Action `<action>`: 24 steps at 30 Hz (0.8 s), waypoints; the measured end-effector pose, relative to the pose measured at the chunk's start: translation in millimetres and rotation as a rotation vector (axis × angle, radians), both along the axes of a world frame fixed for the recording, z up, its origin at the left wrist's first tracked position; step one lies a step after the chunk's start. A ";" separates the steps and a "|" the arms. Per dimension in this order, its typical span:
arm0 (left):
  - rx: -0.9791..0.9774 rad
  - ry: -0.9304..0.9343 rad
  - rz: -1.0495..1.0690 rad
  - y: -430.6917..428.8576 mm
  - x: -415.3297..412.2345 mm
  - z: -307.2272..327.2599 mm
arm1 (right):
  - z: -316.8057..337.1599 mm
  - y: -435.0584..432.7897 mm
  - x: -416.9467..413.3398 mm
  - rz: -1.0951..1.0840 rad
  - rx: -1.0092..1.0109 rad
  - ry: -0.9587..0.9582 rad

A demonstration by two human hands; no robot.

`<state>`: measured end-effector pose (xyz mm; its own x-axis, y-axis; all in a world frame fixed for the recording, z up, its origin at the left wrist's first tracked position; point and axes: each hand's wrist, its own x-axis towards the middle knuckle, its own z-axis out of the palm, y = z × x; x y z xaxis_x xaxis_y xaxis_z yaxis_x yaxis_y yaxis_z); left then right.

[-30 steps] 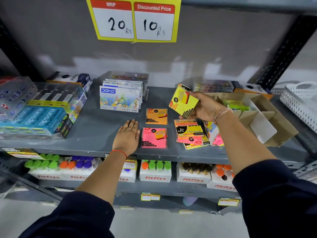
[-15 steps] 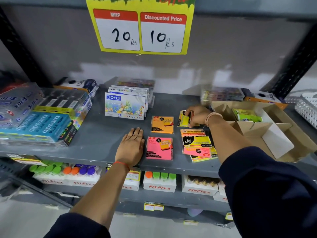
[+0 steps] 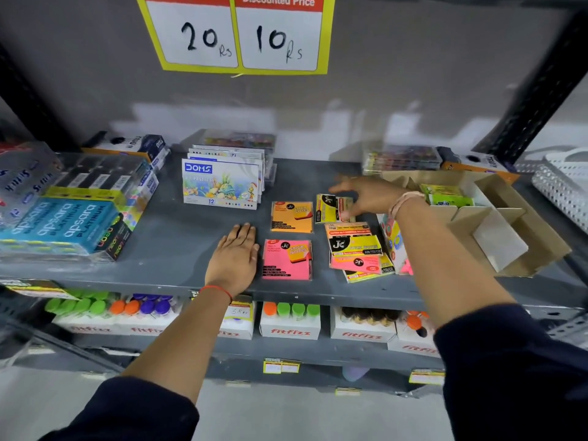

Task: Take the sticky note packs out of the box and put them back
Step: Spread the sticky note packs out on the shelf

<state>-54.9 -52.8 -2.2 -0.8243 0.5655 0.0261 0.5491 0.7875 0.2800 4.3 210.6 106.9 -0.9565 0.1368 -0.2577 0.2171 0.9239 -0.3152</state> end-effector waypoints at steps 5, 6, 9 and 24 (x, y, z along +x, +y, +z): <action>-0.009 -0.007 -0.001 0.5 1.7 3.2 | -15.0 -19.1 35.9 0.076 0.081 -0.274; -0.021 -0.005 -0.005 0.7 2.0 3.5 | -18.7 -20.0 39.4 0.064 0.092 -0.257; -0.033 -0.005 -0.003 1.0 1.9 4.0 | -20.4 -18.6 41.7 0.020 0.051 -0.179; -0.015 -0.004 -0.003 0.6 0.0 2.7 | -17.9 -12.5 27.0 -0.455 -1.550 0.126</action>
